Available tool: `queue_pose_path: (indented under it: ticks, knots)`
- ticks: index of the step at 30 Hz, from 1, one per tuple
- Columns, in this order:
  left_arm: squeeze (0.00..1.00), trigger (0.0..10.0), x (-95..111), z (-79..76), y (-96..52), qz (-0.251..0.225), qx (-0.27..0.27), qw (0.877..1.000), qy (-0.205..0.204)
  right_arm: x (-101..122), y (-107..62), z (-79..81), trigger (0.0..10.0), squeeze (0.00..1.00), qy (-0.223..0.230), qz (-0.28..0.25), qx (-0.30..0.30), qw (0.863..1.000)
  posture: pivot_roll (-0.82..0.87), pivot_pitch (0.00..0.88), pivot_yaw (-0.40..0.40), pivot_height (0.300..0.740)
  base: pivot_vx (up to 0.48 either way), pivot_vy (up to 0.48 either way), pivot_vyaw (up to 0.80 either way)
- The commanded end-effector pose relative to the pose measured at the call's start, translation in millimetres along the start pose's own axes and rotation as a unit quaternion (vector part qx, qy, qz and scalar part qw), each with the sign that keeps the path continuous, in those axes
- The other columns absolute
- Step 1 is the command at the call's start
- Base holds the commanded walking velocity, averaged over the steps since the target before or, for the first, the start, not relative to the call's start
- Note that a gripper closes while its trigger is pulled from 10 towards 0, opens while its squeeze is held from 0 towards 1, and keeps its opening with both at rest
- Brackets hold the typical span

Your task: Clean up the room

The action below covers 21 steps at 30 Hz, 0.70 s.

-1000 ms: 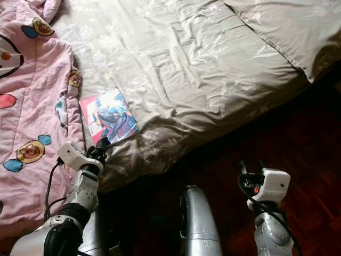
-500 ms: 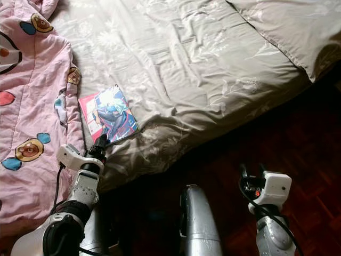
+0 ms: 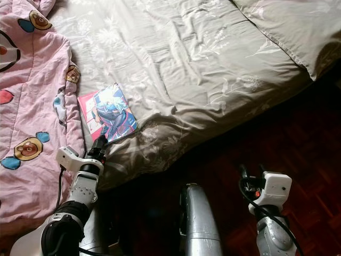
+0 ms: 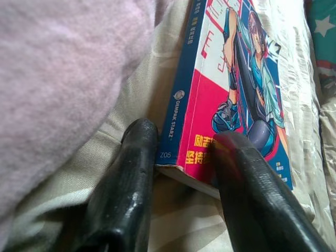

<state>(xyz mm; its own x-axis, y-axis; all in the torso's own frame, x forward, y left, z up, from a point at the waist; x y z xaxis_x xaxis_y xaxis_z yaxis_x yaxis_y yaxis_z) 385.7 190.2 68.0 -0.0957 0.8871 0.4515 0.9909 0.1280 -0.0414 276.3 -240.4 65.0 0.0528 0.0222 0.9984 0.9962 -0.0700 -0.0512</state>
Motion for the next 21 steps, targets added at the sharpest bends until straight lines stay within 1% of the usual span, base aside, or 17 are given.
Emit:
queue_pose_path:
  ticks: [1,2,3,4,8,9,10,11,15,21]
  knots:
    - [0.00,0.9,-32.8,20.2,-15.5,0.057,0.037,0.997,-0.027,-6.8,-7.7,-7.2,10.0,0.00,-0.004,0.017,-0.008,1.000,-0.23,0.392,-0.097,0.573,0.000,0.000,0.00]
    - [0.00,0.9,-32.8,20.2,-15.5,0.057,0.037,0.997,-0.027,-6.8,-7.7,-7.2,10.0,0.00,-0.004,0.017,-0.008,1.000,-0.23,0.392,-0.097,0.573,0.000,0.000,0.00]
    - [0.00,8.3,-36.2,19.6,-16.1,0.066,0.035,0.997,-0.026,-7.0,-8.3,-7.8,10.0,0.00,-0.004,0.018,-0.009,1.000,-0.23,0.394,-0.097,0.573,0.000,0.000,0.00]
    - [0.00,10.0,-38.1,19.2,-16.5,0.070,0.034,0.997,-0.026,-7.0,-8.8,-8.2,10.0,0.00,-0.005,0.018,-0.009,1.000,-0.23,0.396,-0.098,0.573,0.000,0.000,0.00]
    - [0.00,10.0,-39.9,19.3,-17.2,0.069,0.035,0.996,-0.037,-7.3,-9.8,-8.5,10.0,0.00,-0.006,0.019,-0.010,1.000,-0.24,0.396,-0.098,0.573,0.000,0.000,0.00]
    - [0.00,5.1,-40.2,19.2,-17.2,0.069,0.035,0.996,-0.040,-7.3,-10.0,-8.5,10.0,0.00,-0.006,0.020,-0.010,1.000,-0.24,0.396,-0.098,0.573,0.000,0.000,0.00]
    - [0.00,3.0,-41.1,18.8,-17.5,0.068,0.034,0.996,-0.044,-7.4,-10.4,-9.4,10.0,0.00,-0.007,0.020,-0.010,1.000,-0.24,0.395,-0.102,0.573,0.000,0.000,0.00]
    - [0.00,0.0,-41.7,16.9,-17.2,0.066,0.028,0.996,-0.050,-7.9,-10.4,-9.8,10.0,0.00,-0.007,0.021,-0.010,1.000,-0.24,0.392,-0.103,0.573,0.000,0.000,0.00]
    - [0.00,0.0,-41.0,14.9,-16.4,0.065,0.022,0.996,-0.051,-10.2,-8.4,-9.6,10.0,0.00,-0.008,0.024,-0.010,1.000,-0.23,0.383,-0.103,0.573,0.000,0.000,0.00]
    - [0.00,0.0,-33.3,11.3,-13.5,0.058,0.003,0.997,-0.054,-18.1,-1.9,-7.4,10.0,0.00,-0.005,0.034,-0.014,0.999,-0.21,0.344,-0.089,0.573,0.000,0.000,0.00]
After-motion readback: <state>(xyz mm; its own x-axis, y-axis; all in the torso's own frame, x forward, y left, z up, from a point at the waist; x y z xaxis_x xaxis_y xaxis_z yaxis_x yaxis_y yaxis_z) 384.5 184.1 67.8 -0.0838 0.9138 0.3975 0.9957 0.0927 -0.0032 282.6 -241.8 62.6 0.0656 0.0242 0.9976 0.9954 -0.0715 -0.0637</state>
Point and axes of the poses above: a point about 5 cm out from each wrist's last joint towards the gripper, its own y axis pointing out of the wrist towards the gripper, its own x axis along the axis of the wrist's last joint, z = x × y, the point moved 4 cm from there along y, pointing out of the wrist towards the gripper, and after that the axes turned 4 degrees about -y, right-handed, at the moved point
